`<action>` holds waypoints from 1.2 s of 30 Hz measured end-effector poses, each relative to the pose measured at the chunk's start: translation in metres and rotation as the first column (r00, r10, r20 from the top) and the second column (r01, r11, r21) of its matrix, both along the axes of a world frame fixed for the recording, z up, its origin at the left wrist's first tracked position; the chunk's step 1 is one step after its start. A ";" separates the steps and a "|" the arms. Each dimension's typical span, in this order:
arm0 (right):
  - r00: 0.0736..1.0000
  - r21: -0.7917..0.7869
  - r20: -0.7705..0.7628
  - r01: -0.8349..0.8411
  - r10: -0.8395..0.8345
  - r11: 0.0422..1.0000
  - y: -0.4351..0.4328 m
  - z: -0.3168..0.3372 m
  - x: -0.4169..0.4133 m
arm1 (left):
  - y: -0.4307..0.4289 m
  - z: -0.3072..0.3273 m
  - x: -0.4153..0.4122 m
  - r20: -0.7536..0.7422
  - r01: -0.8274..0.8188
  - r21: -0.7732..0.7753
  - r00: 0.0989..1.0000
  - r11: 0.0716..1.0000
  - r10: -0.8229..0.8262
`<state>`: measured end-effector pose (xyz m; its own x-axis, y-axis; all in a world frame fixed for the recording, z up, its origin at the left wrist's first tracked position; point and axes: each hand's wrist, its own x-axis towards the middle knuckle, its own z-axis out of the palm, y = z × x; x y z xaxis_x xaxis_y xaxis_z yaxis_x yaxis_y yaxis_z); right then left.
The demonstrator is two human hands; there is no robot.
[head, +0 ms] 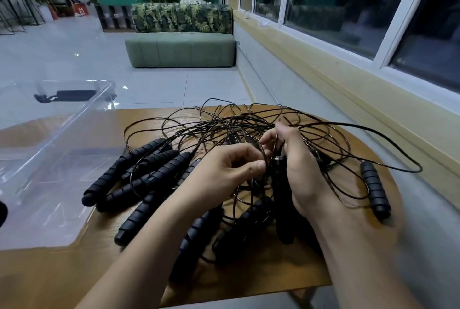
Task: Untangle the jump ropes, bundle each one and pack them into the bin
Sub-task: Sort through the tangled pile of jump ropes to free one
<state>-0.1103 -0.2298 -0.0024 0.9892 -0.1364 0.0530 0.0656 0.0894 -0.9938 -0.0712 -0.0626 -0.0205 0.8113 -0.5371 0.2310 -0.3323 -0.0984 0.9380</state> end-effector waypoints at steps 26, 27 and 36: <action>0.973 -0.626 0.171 0.231 -0.157 0.745 -0.013 0.002 -0.012 | -0.018 -0.009 0.001 -0.072 -0.305 -0.035 0.951 0.952 0.302; 0.963 -0.679 0.219 0.268 -0.159 0.684 -0.013 0.004 -0.014 | -0.019 -0.008 0.000 -0.077 -0.303 -0.038 0.951 0.952 0.300; 0.952 -0.772 0.229 0.305 -0.204 0.558 -0.026 0.006 -0.014 | 0.000 0.013 0.010 -0.317 -0.540 -0.243 0.829 0.806 0.460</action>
<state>-0.1244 -0.2558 0.0038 0.9018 -0.2349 0.3628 0.0604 -0.7627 -0.6439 -0.0613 -0.0623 -0.0070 0.9960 0.0267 0.0852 -0.0878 0.1175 0.9892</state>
